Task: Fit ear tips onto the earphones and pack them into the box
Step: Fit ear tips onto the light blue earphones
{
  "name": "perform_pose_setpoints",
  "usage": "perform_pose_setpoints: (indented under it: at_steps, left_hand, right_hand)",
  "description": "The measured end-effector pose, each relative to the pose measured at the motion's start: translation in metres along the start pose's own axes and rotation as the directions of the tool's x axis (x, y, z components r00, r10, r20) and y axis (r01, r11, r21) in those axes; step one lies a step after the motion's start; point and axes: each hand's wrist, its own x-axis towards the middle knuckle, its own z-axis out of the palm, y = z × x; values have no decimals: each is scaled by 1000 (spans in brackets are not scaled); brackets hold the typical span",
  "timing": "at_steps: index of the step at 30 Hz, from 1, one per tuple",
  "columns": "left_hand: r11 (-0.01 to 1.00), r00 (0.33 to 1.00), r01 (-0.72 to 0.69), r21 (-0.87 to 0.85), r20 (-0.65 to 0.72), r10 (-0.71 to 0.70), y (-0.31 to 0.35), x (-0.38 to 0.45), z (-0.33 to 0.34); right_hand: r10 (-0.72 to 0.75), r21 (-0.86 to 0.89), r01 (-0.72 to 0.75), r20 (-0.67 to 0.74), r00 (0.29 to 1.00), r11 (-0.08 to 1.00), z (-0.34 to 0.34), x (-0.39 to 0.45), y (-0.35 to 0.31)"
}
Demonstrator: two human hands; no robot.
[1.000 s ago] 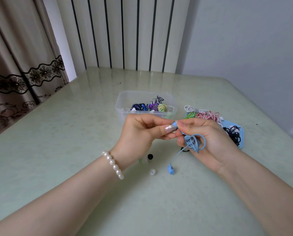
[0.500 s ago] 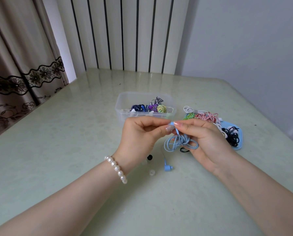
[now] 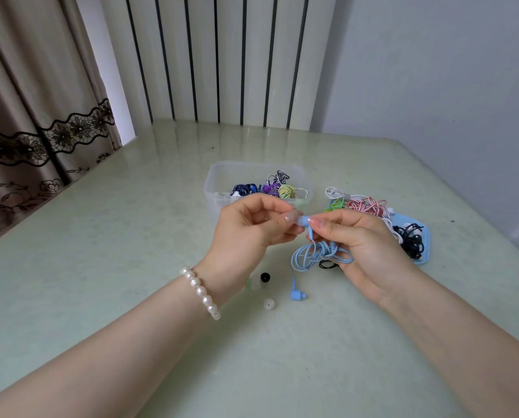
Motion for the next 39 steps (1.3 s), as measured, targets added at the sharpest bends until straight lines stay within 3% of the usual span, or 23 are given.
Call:
perform_pose_setpoints:
  at_steps: [7,12,28,31,33,36,39]
  left_hand:
    - [985,986,158,-73,64,-153,-1,1,-3]
    - [932,949,310,-189,115,-292,2,3,-5]
    - [954,952,286,-85,136,-273,-1,5,-6]
    - [975,971,218,36,88,-220,2,6,-8]
    - [956,987,129,262,55,-148,2,6,-9]
    - [786,991,-13,619,115,-75,-1,2,-9]
    - [626,970,-121,771,227,-91,-9,-3,-4]
  right_hand:
    - [-1,5,1,-7,1000,1000,-2,2,1]
    - [-17,-7,17,61,998,1000,0,0,0]
    - [63,-30,-62,44,997,998,-4,4,0]
    - [65,-1,-65,20,998,998,-7,4,-4]
    - [56,61,-57,11,998,997,-9,5,-8]
    - [27,149,-30,19,999,988,-14,6,-15]
    - [-17,197,6,54,998,980,-13,4,-17]
